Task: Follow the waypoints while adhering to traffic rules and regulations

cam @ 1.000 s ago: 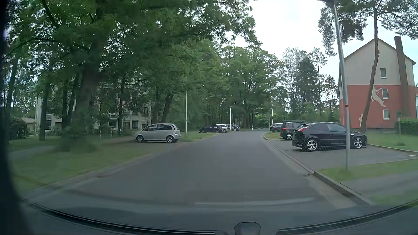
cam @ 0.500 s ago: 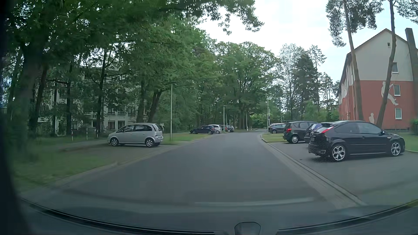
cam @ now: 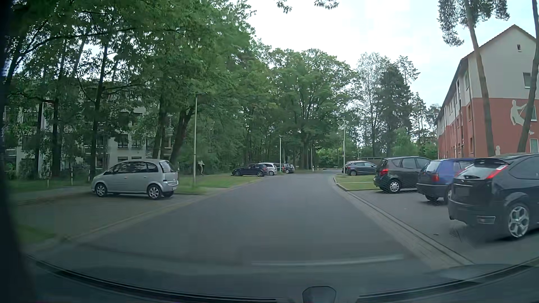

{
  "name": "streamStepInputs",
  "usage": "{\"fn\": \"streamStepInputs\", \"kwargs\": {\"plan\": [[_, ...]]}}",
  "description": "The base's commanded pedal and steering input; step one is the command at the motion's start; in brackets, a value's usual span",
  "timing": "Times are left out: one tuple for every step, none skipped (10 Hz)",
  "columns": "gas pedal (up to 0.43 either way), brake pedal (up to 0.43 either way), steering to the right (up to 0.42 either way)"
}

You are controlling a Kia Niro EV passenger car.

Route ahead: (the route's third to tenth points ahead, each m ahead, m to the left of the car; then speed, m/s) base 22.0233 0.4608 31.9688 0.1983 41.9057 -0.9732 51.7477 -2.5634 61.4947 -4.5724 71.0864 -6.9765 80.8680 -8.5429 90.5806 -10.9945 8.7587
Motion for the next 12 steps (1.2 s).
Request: {"fn": "streamStepInputs", "kwargs": {"plan": [[0.15, 0.006, 0.026], [0.15, 0.006, 0.026], [0.15, 0.006, 0.025], [0.15, 0.006, 0.024], [0.15, 0.006, 0.021], [0.15, 0.006, 0.02], [0.15, 0.006, 0.02], [0.15, 0.006, 0.02], [0.15, 0.006, 0.02], [0.15, 0.006, 0.02], [0.15, 0.006, 0.019], [0.15, 0.006, 0.018]]}}
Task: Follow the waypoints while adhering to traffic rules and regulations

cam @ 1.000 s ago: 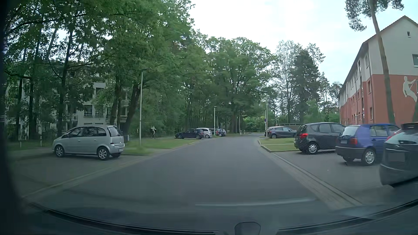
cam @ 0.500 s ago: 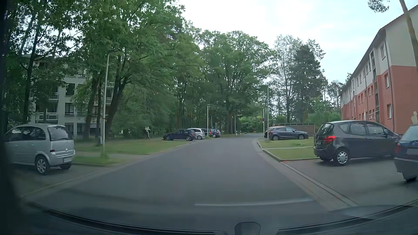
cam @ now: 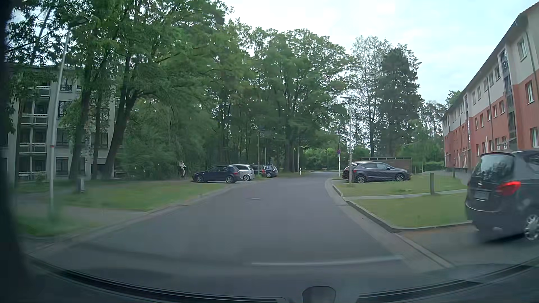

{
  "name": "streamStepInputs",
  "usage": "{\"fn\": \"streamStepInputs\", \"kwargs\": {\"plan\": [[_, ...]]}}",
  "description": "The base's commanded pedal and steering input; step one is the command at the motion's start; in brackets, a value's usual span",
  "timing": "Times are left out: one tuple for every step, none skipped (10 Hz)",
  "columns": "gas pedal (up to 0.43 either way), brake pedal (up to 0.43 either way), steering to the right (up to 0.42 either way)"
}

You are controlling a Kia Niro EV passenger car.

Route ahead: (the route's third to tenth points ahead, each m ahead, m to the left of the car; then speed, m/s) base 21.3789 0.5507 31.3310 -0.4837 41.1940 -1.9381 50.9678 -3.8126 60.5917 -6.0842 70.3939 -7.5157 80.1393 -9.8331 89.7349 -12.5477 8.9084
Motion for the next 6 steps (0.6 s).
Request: {"fn": "streamStepInputs", "kwargs": {"plan": [[0.15, 0.006, 0.015], [0.15, 0.006, 0.014], [0.15, 0.006, 0.014], [0.15, 0.006, 0.014], [0.15, 0.006, 0.014], [0.15, 0.006, 0.014]]}}
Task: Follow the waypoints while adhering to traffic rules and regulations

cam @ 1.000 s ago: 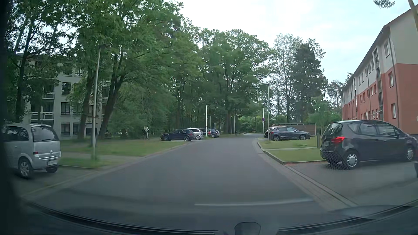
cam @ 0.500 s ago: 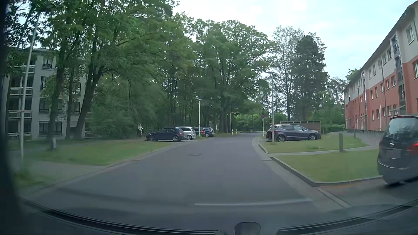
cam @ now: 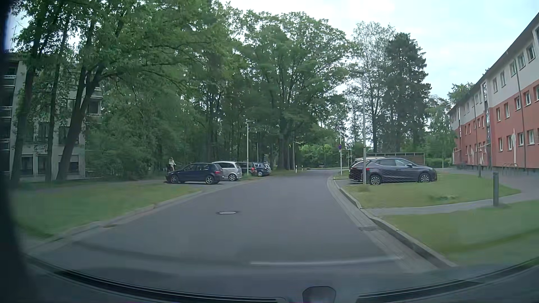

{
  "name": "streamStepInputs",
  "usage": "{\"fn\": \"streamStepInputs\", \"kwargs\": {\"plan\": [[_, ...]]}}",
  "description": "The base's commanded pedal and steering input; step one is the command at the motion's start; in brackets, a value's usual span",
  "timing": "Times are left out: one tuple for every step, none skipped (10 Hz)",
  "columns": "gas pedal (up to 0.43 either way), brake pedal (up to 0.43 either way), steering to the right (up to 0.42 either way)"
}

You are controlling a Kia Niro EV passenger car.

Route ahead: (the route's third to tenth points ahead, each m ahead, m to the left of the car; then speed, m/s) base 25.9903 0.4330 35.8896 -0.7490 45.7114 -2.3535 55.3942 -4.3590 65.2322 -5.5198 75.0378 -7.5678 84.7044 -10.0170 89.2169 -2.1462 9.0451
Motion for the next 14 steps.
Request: {"fn": "streamStepInputs", "kwargs": {"plan": [[0.15, 0.006, 0.014], [0.15, 0.006, 0.014], [0.15, 0.006, 0.014], [0.15, 0.006, 0.014], [0.15, 0.006, 0.015], [0.15, 0.006, 0.015], [0.15, 0.006, 0.016], [0.15, 0.006, 0.017], [0.15, 0.006, 0.018], [0.15, 0.006, 0.02], [0.138, 0.006, 0.02], [0.138, 0.006, 0.02], [0.118, 0.006, 0.02], [0.11, 0.006, 0.02]]}}
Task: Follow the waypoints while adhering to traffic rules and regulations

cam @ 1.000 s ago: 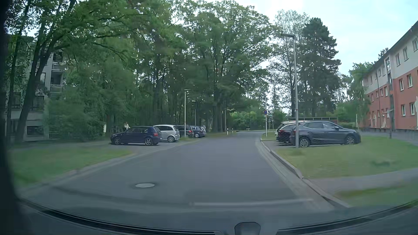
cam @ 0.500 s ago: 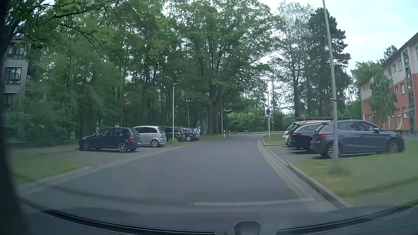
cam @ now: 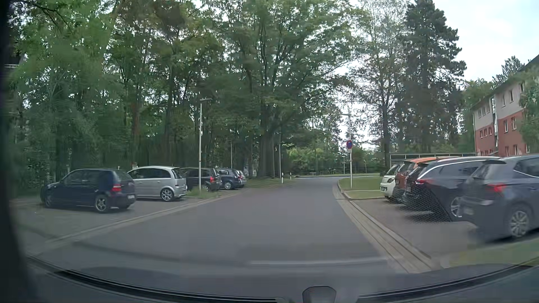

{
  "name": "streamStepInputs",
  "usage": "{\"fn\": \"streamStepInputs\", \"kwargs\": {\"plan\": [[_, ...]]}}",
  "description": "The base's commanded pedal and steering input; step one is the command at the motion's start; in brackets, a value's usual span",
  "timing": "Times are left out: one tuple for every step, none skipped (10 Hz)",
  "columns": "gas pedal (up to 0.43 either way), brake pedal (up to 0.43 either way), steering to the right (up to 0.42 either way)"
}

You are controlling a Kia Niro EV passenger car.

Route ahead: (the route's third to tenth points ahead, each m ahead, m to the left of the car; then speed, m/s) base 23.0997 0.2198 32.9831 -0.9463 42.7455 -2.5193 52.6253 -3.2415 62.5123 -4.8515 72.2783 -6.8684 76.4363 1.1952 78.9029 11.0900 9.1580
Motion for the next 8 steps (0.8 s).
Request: {"fn": "streamStepInputs", "kwargs": {"plan": [[0.098, 0.006, 0.02], [0.098, 0.006, 0.02], [0.087, 0.006, 0.021], [0.087, 0.006, 0.021], [0.079, 0.006, 0.022], [0.067, 0.006, 0.022], [0.067, 0.006, 0.023], [0.067, 0.006, 0.023]]}}
